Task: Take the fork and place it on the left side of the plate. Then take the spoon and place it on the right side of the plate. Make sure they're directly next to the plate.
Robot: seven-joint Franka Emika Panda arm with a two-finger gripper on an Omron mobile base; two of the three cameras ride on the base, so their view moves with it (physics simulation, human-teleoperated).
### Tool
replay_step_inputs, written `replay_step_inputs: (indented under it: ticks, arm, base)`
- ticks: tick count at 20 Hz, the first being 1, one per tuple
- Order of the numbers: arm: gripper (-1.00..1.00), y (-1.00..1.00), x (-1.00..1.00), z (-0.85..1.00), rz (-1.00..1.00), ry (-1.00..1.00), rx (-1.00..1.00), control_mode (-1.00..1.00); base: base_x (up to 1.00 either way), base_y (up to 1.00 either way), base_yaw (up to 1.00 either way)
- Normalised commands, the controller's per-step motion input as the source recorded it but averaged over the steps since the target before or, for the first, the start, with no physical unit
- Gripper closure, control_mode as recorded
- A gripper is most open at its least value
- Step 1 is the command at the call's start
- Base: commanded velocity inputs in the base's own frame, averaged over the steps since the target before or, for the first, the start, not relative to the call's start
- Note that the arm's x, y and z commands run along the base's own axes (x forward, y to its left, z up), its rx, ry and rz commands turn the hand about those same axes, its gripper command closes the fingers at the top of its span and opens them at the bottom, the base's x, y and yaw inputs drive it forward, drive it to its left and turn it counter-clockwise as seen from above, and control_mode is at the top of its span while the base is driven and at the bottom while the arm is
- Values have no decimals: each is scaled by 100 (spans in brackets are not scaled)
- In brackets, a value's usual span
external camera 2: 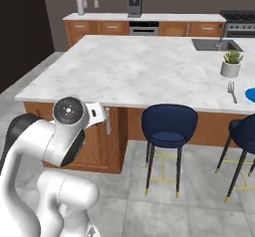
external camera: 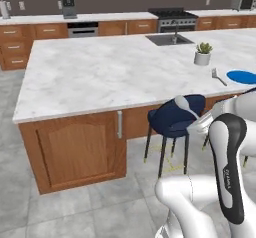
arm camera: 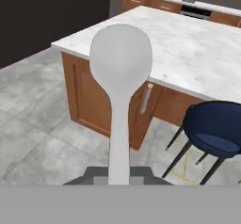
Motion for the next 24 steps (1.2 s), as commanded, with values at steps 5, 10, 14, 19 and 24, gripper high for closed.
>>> replay_step_inputs:
  ticks: [5, 10, 14, 19, 24]
  arm:
    - [100, 0, 0, 0, 0, 0, 0, 100]
    - [100, 0, 0, 0, 0, 0, 0, 100]
    - [100, 0, 0, 0, 0, 0, 0, 100]
    - [100, 0, 0, 0, 0, 0, 0, 100]
    - [100, 0, 0, 0, 0, 0, 0, 100]
  base:
    - [20, -100, 0]
    - [36, -100, -1]
    - [60, -100, -7]
    - [84, -94, -14]
    - [89, -84, -18]
